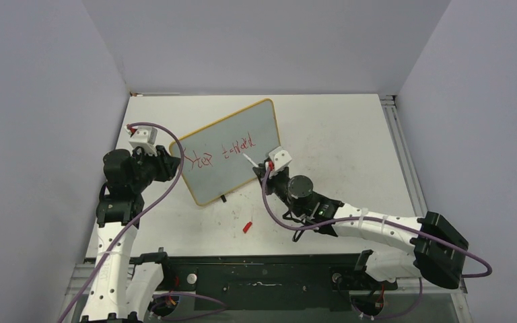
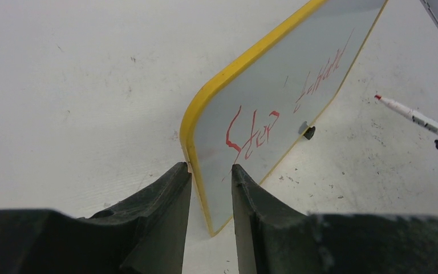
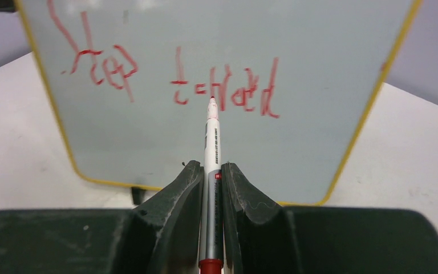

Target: Write a sentence on the whiteboard

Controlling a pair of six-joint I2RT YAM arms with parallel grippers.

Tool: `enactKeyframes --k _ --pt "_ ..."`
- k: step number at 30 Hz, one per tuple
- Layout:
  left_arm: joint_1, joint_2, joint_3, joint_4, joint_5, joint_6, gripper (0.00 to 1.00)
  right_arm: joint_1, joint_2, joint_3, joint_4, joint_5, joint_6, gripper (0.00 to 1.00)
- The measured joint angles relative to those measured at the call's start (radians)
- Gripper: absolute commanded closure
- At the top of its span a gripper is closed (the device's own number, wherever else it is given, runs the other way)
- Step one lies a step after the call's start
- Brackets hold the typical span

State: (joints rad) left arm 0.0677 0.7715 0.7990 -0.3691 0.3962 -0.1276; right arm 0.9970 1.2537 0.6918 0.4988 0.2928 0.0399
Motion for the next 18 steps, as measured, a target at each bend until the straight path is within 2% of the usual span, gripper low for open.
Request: enactKeyframes --k 4,8,18 --pt "0.002 0.008 -0.004 -0.001 0.0 -0.001 0.71 0.069 0.028 -0.006 0.008 -0.076 0.011 0.95" --pt "0.005 0.01 -0.004 0.0 0.002 -0.003 0.72 0.121 0.127 -0.006 0.037 -0.137 0.024 0.95" --pt "0.006 0.011 -0.004 0.0 0.004 -0.003 0.72 0.136 0.301 0.027 0.089 -0.196 0.037 0.95"
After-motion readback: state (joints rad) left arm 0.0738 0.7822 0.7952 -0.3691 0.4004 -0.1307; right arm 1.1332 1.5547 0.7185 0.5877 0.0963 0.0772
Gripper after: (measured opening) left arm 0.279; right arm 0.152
